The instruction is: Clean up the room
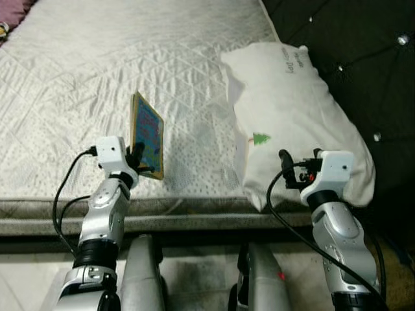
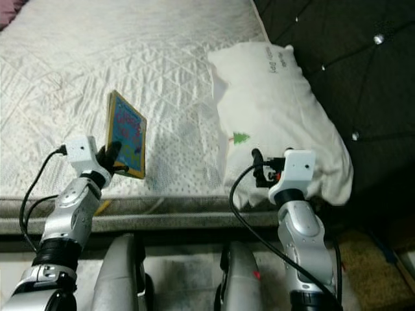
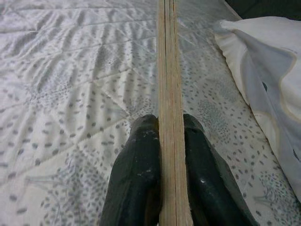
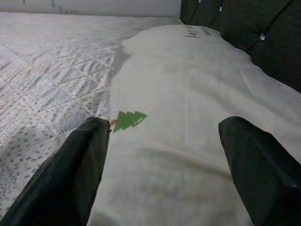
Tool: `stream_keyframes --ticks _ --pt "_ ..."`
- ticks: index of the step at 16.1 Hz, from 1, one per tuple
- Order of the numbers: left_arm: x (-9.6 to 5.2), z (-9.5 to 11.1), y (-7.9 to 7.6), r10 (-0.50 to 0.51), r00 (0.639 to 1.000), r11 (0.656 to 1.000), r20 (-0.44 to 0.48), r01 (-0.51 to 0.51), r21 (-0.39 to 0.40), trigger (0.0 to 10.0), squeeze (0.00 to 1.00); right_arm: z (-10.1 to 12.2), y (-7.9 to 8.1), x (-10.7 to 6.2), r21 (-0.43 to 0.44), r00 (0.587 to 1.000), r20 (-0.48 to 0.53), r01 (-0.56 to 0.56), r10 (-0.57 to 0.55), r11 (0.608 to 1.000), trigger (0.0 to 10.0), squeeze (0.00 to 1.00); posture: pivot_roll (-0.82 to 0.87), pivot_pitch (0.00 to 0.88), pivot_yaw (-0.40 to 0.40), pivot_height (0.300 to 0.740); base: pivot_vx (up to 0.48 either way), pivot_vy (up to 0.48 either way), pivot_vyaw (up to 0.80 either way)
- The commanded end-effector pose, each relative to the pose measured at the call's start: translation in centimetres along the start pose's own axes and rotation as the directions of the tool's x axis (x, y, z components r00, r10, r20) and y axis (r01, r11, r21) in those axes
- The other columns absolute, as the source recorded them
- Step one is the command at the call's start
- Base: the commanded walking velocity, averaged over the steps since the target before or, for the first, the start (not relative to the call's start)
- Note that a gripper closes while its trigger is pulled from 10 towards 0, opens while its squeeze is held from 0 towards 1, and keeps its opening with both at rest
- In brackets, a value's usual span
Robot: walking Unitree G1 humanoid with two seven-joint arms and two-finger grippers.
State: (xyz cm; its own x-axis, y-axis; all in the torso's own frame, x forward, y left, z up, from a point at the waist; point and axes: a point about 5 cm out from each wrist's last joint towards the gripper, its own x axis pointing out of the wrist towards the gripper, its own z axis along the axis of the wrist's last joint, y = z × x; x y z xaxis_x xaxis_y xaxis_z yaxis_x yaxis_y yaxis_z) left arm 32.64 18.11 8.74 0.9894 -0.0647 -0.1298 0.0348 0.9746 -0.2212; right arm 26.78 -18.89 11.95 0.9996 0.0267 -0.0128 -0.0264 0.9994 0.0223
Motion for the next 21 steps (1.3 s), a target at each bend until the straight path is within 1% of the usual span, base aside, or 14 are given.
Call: stream_keyframes --ticks 1,6,12,15,16,19,21 --pt "0.17 0.69 -0.2 -0.014 0.999 1.0 0.032 0.015 -0.006 10.0 0.0 0.06 -0.06 -0.11 0.002 1.0 -0.001 0.001 -0.001 1.0 10.0 0.0 -0.11 0.113 -0.03 0.573 0.0 0.0 0.0" --pt "0.08 0.66 -0.06 -0.018 0.999 1.0 0.04 0.019 -0.02 10.0 0.0 -0.04 -0.05 -0.28 -0.003 1.0 -0.007 0.001 -0.001 1.0 10.0 0.0 -0.12 0.122 -0.031 0.573 0.0 0.0 0.0" --pt "0.02 0.5 0.01 -0.022 0.999 1.0 0.034 0.023 -0.019 10.0 0.0 -0.02 -0.13 -0.34 -0.004 1.0 -0.008 0.008 -0.008 1.0 10.0 0.0 -0.12 0.126 -0.031 0.573 0.249 0.0 0.0" --pt "0.08 0.48 -0.07 -0.028 0.999 0.999 0.033 0.028 -0.017 10.0 0.0 0.02 -0.24 -0.29 -0.004 1.0 -0.007 0.013 -0.013 1.0 10.0 0.0 -0.12 0.126 -0.029 0.573 0.0 0.0 0.0" --pt "0.09 0.47 -0.17 -0.035 0.999 0.999 0.036 0.036 -0.016 10.0 0.0 0.03 -0.29 -0.29 -0.004 1.0 -0.007 0.014 -0.014 1.0 10.0 0.0 -0.12 0.126 -0.03 0.573 0.289 0.0 0.0" --pt "0.17 0.15 -0.33 -0.033 0.999 0.999 0.015 0.033 -0.019 10.0 0.0 0.13 -0.43 -0.31 -0.007 1.0 -0.005 0.02 -0.02 1.0 10.0 0.0 -0.13 0.126 -0.031 0.573 0.274 0.0 0.0" --pt "0.24 -0.12 -0.49 -0.035 0.999 0.999 -0.006 0.035 -0.027 10.0 0.0 0.16 -0.57 -0.37 -0.008 1.0 -0.006 0.025 -0.025 1.0 10.0 0.0 -0.13 0.127 -0.031 0.573 0.0 0.0 0.0"
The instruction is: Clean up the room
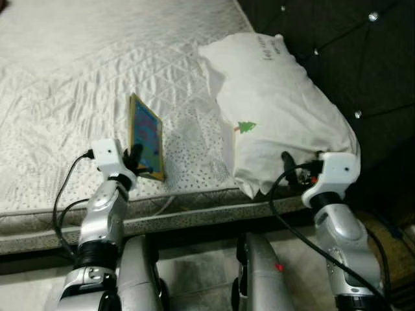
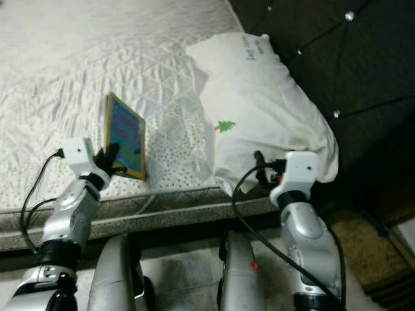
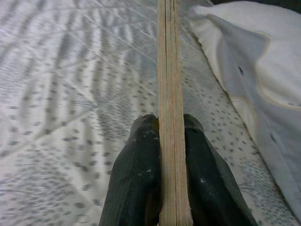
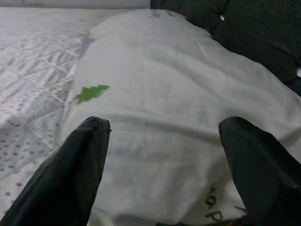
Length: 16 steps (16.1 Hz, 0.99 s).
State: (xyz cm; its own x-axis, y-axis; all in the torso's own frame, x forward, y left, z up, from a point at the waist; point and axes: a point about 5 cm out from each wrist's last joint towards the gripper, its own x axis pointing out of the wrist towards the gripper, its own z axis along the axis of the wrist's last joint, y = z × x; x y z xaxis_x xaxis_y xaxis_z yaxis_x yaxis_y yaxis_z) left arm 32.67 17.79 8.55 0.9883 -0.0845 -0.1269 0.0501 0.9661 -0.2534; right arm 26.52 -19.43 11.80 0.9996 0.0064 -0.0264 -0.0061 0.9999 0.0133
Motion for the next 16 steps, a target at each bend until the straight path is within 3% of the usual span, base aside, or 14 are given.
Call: stream_keyframes --ticks 1,3,6,9,13,16 --pt "0.2 -0.1 -0.4 -0.019 1.0 1.0 -0.015 0.019 0.006 10.0 0.0 0.3 -0.2 -0.2 -0.001 1.0 0.007 0.012 -0.012 1.0 10.0 0.0 -0.13 0.127 -0.03 0.573 0.0 0.0 0.0" --pt "0.3 -0.4 -0.8 -0.033 0.999 0.999 -0.032 0.033 0.003 10.0 0.0 0.2 -0.2 -0.4 0.0 1.0 0.0 0.017 -0.017 1.0 10.0 0.0 -0.13 0.129 -0.028 0.573 0.0 0.0 0.0" --pt "0.4 -0.4 -1.0 -0.037 0.999 0.999 -0.031 0.037 0.001 10.0 0.0 0.0 -0.1 -0.6 0.008 1.0 -0.006 0.017 -0.017 1.0 10.0 0.0 -0.13 0.13 -0.026 0.573 0.0 0.0 -0.7" --pt "0.6 -0.5 -0.9 -0.025 0.999 0.999 -0.043 0.024 -0.022 10.0 0.0 0.0 -0.2 -0.8 0.004 1.0 -0.007 0.02 -0.02 1.0 10.0 0.0 -0.14 0.135 -0.026 0.573 0.0 0.0 0.0" --pt "1.4 -1.3 -1.8 -0.04 0.991 0.988 -0.125 0.02 -0.155 10.0 0.0 -0.2 -0.1 -1.3 0.02 1.0 -0.028 0.009 -0.009 1.0 10.0 0.0 -0.15 0.142 -0.032 0.573 0.0 0.0 -0.46" --pt "2.4 -2.0 -4.1 -0.116 0.972 0.943 -0.205 0.043 -0.331 10.0 0.0 0.1 -0.2 -1.6 0.0 1.0 -0.017 0.008 -0.008 1.0 10.0 0.0 -0.16 0.146 -0.036 0.573 0.0 0.0 -0.21"
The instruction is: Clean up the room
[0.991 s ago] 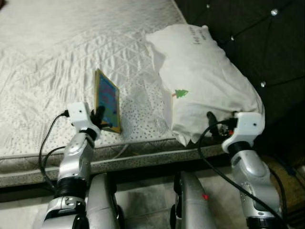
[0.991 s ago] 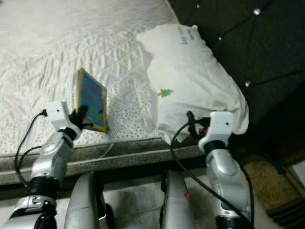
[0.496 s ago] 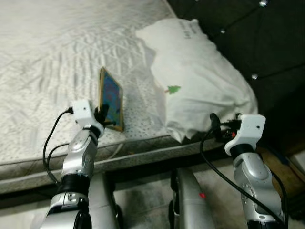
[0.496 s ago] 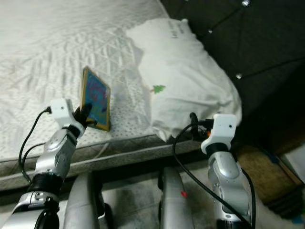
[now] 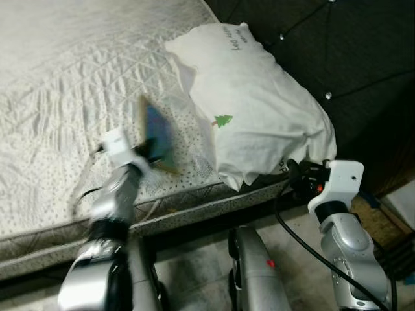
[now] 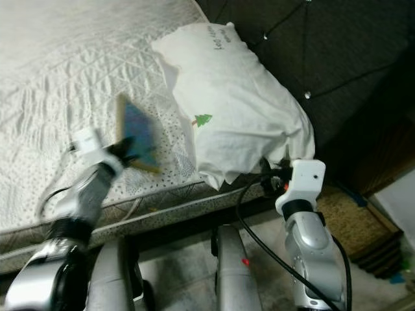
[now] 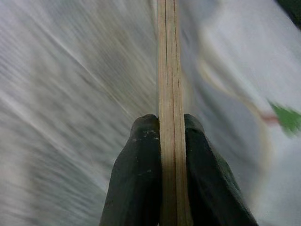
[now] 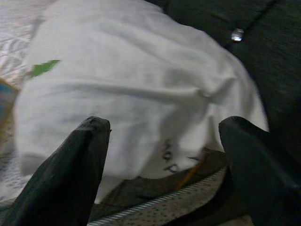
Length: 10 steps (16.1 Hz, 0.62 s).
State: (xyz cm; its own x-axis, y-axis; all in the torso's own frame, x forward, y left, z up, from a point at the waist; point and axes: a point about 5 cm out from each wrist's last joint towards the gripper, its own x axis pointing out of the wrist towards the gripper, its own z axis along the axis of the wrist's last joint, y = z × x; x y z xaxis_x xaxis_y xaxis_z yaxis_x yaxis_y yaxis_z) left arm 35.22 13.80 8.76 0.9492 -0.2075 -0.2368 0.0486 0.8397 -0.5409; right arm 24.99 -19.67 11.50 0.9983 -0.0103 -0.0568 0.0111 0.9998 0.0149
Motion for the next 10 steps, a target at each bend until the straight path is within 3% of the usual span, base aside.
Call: stream_keyframes --ticks 1,3,4,6,8,10 --pt "0.1 -2.0 -0.3 -0.018 0.995 0.997 -0.095 0.011 -0.076 10.0 0.0 0.5 0.0 -0.2 -0.007 1.0 0.012 -0.009 0.009 1.0 10.0 0.0 -0.17 0.148 -0.038 0.573 0.0 0.0 0.0" --pt "0.4 -2.8 -0.7 -0.01 0.985 0.989 -0.174 -0.016 -0.148 10.0 0.0 0.6 -0.1 -0.3 -0.011 1.0 0.009 -0.008 0.009 1.0 10.0 0.0 -0.18 0.151 -0.041 0.573 0.0 0.0 0.0" --pt "0.5 -3.8 -1.3 -0.032 0.969 0.973 -0.246 -0.026 -0.231 10.0 0.0 0.6 -0.2 -0.5 -0.018 1.0 0.008 -0.012 0.012 1.0 10.0 0.0 -0.18 0.15 -0.044 0.573 0.0 0.0 0.0" --pt "0.4 -4.6 -1.5 -0.034 0.961 0.963 -0.276 -0.042 -0.266 10.0 0.0 0.7 -0.2 -0.6 -0.024 1.0 0.008 -0.015 0.016 1.0 10.0 0.0 -0.19 0.15 -0.047 0.573 0.0 0.0 0.0" --pt "0.3 -4.8 -0.7 0.001 0.964 0.961 -0.267 -0.074 -0.266 10.0 0.0 0.7 -0.3 -0.7 -0.026 1.0 0.006 -0.016 0.017 1.0 10.0 0.0 -0.19 0.151 -0.047 0.573 0.0 0.0 0.0" --pt "0.5 -4.0 0.1 0.036 0.979 0.96 -0.202 -0.09 -0.266 10.0 0.0 0.6 -0.3 -0.9 -0.028 1.0 0.001 -0.016 0.016 0.999 10.0 0.0 -0.2 0.151 -0.047 0.573 0.0 0.0 0.0"
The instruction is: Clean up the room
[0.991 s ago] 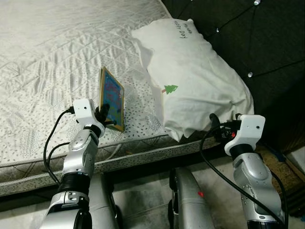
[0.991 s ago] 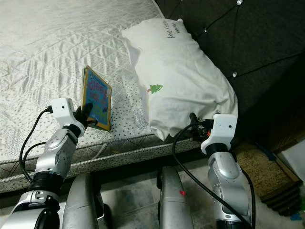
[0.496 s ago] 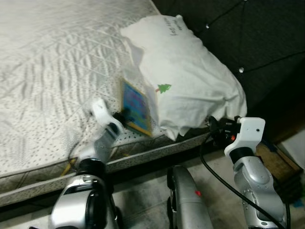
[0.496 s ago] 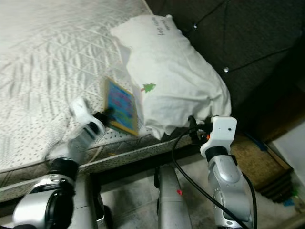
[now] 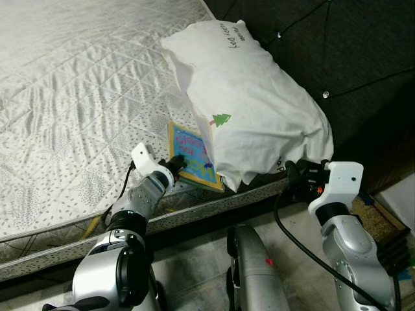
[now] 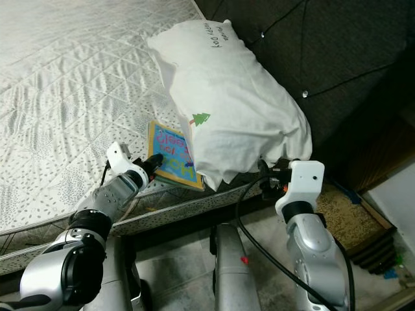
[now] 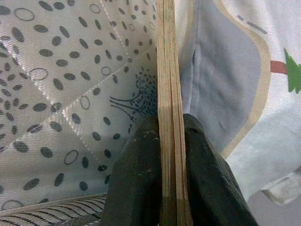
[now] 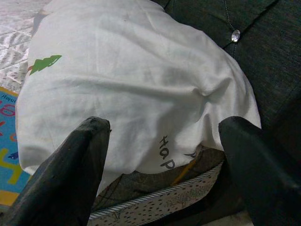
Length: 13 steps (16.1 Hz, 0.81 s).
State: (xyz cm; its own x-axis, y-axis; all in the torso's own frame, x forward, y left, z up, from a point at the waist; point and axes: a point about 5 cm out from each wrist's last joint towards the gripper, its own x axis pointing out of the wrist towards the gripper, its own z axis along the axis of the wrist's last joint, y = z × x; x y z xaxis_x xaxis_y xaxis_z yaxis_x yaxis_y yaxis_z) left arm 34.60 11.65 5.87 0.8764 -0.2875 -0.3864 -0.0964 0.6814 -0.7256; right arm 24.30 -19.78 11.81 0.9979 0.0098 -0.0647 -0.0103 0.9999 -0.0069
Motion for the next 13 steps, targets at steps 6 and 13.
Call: stream_keyframes --ticks 6,13 --pt "-0.1 2.4 0.8 0.054 0.987 0.998 0.148 -0.059 0.025 10.0 0.0 0.4 -0.3 -0.3 -0.006 1.0 0.007 0.015 -0.015 1.0 10.0 0.0 -0.2 0.149 -0.045 0.573 0.0 0.0 0.0" --pt "-0.2 2.5 1.6 0.09 0.981 0.996 0.172 -0.091 -0.002 10.0 1.0 0.5 -0.4 -0.2 -0.009 1.0 0.008 0.017 -0.017 1.0 10.0 0.0 -0.21 0.151 -0.052 0.573 0.0 0.0 0.0"
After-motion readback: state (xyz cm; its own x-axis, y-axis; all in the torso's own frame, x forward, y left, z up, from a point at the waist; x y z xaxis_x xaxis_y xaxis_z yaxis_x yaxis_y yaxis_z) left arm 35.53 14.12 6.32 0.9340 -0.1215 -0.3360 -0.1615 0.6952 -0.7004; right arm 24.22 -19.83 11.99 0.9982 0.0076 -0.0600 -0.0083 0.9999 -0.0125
